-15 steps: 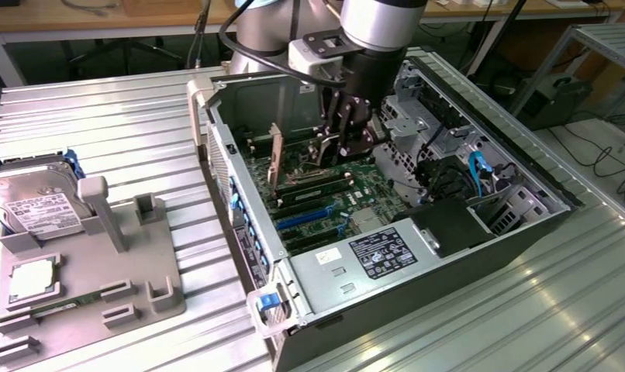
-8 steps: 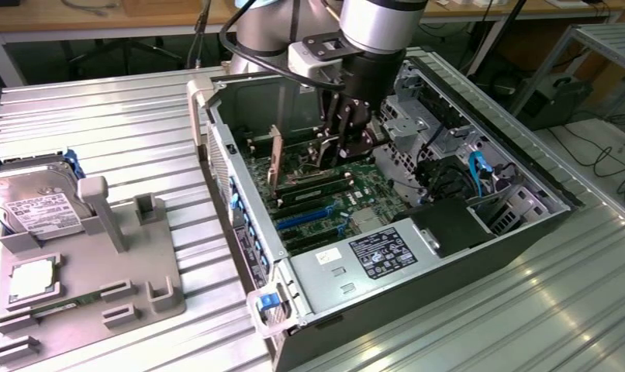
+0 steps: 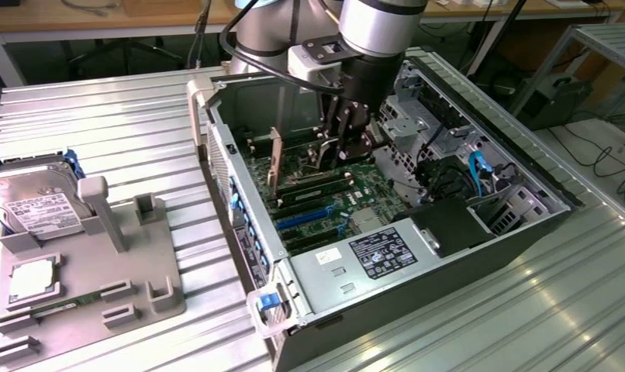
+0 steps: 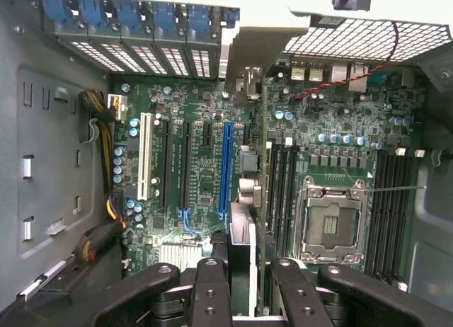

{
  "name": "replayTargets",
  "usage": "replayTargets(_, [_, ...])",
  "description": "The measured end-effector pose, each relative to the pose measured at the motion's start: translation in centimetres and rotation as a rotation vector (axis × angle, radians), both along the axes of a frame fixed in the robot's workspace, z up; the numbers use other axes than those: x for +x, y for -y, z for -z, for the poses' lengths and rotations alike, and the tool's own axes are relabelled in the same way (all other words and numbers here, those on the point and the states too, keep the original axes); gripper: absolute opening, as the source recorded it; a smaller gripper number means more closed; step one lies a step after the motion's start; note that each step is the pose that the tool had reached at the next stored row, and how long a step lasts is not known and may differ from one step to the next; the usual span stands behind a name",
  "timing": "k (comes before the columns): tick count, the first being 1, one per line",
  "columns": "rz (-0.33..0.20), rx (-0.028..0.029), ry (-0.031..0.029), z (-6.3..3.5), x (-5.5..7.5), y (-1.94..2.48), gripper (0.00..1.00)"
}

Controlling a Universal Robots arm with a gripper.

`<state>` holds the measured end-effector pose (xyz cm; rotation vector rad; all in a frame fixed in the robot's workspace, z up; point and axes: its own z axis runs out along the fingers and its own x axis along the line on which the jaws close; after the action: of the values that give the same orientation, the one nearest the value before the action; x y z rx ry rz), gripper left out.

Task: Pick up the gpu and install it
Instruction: 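Insert the gpu into the slot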

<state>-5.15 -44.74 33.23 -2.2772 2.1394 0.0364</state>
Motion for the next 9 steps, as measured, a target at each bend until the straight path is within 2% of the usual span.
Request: replayTargets(9, [0.003, -0.0001, -0.0014, 0.69, 0.00, 0.00, 0.27])
